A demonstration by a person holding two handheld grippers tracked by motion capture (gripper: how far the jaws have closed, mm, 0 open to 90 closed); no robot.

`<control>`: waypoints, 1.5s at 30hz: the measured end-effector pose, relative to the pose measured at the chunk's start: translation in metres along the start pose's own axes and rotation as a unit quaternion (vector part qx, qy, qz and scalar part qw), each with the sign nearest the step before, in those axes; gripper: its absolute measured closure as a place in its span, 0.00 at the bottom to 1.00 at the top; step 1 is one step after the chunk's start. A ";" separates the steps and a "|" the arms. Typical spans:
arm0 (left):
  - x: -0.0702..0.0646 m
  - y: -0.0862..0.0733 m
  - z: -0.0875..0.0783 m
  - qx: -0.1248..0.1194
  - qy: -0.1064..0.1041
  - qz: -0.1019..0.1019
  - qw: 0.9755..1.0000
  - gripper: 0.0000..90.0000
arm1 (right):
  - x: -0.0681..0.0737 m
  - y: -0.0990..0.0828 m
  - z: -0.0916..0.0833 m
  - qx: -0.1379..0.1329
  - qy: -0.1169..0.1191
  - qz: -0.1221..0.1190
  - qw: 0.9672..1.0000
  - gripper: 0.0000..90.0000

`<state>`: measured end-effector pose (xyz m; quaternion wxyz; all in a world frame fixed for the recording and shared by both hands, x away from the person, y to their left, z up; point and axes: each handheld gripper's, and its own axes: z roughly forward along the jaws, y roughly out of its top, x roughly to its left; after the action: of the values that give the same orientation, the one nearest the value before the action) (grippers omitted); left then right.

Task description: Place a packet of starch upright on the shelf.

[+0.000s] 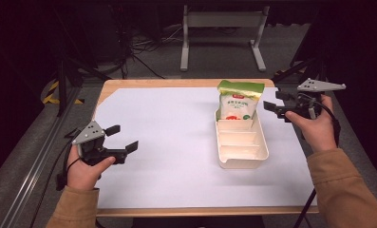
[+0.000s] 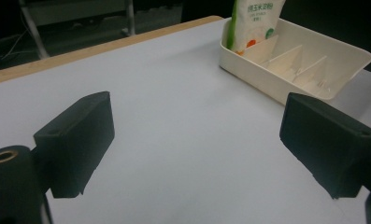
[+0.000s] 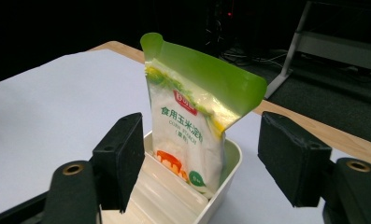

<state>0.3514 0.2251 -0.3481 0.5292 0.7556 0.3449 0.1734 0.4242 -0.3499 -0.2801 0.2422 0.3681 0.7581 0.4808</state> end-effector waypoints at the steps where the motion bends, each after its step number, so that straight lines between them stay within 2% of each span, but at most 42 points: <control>1: 0.001 0.000 -0.001 -0.004 0.000 0.000 1.000 0.12 | 0.000 -0.001 -0.002 -0.002 0.001 0.001 1.000 0.36; 3: 0.003 0.000 -0.004 -0.008 -0.001 -0.005 1.000 0.12 | 0.001 -0.003 -0.008 -0.005 0.002 -0.003 1.000 0.35; 7: 0.005 -0.001 -0.004 -0.005 -0.005 0.002 1.000 0.12 | 0.002 -0.010 -0.018 -0.019 0.013 -0.020 1.000 0.35; 12: 0.006 -0.004 -0.006 0.000 -0.009 0.008 1.000 0.12 | 0.005 -0.020 -0.031 -0.036 0.031 -0.029 0.998 0.34; 16: 0.007 -0.009 -0.005 0.010 -0.009 0.008 1.000 0.12 | 0.005 -0.030 -0.035 -0.036 0.027 -0.027 0.999 0.34; 22: 0.010 -0.016 -0.005 0.016 -0.005 0.006 1.000 0.12 | 0.003 -0.050 -0.037 -0.039 0.019 -0.017 0.999 0.34; 27: 0.014 -0.021 -0.008 0.008 0.003 0.004 1.000 0.13 | 0.005 -0.064 -0.037 -0.037 0.017 -0.023 0.999 0.34; 29: 0.015 -0.023 -0.009 0.009 0.006 0.002 1.000 0.13 | 0.006 -0.071 -0.036 -0.034 0.010 -0.026 0.999 0.33; 34: 0.017 -0.027 -0.009 0.012 0.008 0.000 1.000 0.13 | 0.006 -0.084 -0.034 -0.035 0.006 -0.018 0.999 0.33; 39: 0.019 -0.033 -0.007 0.013 0.012 -0.007 1.000 0.13 | 0.002 -0.105 -0.029 -0.035 -0.002 0.006 0.999 0.32; 45: 0.021 -0.038 -0.005 0.013 0.014 -0.013 1.000 0.13 | 0.000 -0.119 -0.024 -0.023 -0.009 0.011 1.000 0.32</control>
<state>0.3502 0.2512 -0.3828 0.5169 0.7553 0.3639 0.1729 0.3678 -0.3946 -0.3779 0.2521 0.3753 0.7403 0.4976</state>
